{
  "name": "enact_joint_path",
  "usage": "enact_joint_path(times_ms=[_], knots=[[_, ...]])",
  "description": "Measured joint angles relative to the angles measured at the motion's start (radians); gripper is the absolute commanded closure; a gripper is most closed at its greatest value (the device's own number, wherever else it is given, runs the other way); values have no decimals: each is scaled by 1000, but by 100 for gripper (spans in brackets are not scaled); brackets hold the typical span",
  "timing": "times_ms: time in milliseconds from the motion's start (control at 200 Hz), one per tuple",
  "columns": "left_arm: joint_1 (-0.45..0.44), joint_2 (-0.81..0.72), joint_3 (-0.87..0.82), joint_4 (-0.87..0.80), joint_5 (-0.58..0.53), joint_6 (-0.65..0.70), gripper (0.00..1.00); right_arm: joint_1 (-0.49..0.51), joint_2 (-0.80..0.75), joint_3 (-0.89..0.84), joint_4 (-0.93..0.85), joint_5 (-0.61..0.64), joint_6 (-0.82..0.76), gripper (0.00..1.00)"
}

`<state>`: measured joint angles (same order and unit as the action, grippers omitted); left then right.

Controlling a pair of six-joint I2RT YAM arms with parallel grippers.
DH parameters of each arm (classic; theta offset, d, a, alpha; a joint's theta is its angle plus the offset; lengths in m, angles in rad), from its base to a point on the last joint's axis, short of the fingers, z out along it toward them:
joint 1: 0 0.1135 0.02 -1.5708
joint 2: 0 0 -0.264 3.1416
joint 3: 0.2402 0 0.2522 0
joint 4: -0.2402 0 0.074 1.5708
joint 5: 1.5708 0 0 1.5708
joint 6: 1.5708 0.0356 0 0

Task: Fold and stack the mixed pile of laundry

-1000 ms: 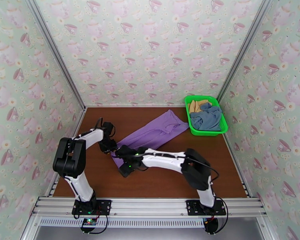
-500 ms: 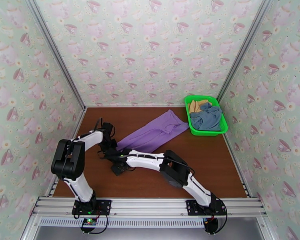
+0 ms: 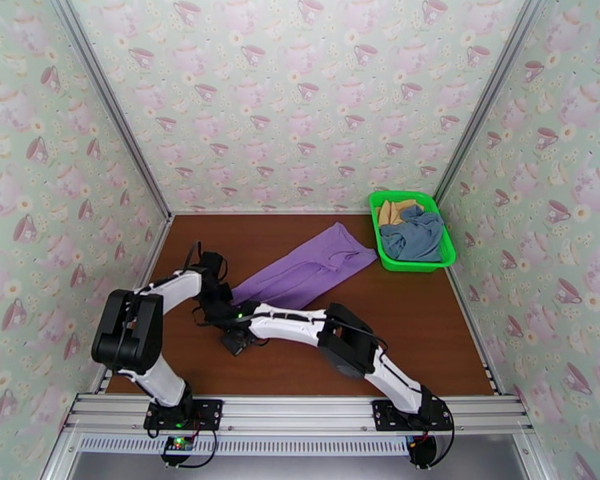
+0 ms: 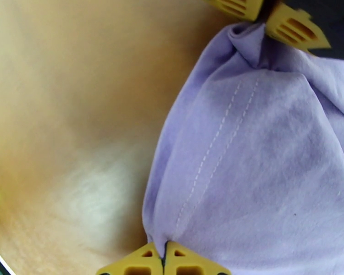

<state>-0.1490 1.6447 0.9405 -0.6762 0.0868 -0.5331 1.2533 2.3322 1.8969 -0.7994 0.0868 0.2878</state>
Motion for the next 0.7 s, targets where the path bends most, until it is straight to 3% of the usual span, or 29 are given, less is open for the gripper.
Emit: enact_joint_path(times_ms=[190,361,521,701], knots=[[-92,-59,147,-161,0,-2,100,-2,-97,-115,0,54,31,100],[-174,-34,399,-245,3,3,100,-99,-300,-270,8,150,60,100],[-234,111,677,-290,13,14,100,-231,-447,-377,28,223,56,100],[-300,390,1015,-347,31,42,100,-377,-475,-444,56,267,39,100]])
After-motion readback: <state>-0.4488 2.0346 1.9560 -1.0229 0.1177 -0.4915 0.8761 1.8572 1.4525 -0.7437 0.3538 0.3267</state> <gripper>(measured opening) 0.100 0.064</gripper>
